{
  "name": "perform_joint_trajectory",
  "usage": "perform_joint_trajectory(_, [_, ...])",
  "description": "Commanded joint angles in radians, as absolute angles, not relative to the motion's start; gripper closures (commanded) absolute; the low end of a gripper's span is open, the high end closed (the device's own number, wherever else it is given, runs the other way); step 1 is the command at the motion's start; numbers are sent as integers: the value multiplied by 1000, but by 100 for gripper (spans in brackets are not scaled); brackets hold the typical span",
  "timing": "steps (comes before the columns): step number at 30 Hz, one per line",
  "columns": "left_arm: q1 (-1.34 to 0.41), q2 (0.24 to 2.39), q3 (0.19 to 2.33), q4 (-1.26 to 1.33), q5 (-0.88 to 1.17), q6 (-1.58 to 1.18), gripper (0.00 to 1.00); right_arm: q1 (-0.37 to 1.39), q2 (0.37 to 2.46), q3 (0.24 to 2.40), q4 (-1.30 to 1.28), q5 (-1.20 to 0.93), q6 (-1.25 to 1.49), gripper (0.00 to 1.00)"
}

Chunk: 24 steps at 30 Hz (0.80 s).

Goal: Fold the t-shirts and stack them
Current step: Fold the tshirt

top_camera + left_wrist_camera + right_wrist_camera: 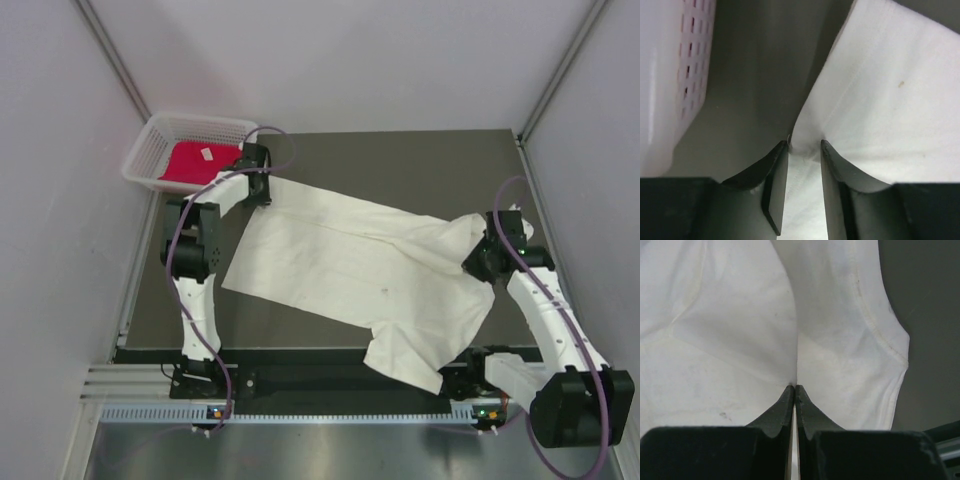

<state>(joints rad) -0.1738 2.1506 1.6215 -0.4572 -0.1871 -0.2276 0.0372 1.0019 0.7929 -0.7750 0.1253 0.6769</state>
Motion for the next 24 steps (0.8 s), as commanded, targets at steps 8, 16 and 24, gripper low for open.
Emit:
perform_joint_trajectory(8, [-195,1944,1532,-538,109,-293,65,41,1055,713,-841,3,663,100])
perform_joint_trajectory(16, [-204,1905,1564,-564,291,-295,67,-46,1126,673,-764,-144,599,89])
perform_joint_trajectory(24, [-206,2003,1620,-495,451,-429,69,-120,1271,985,-706,-17,442,27])
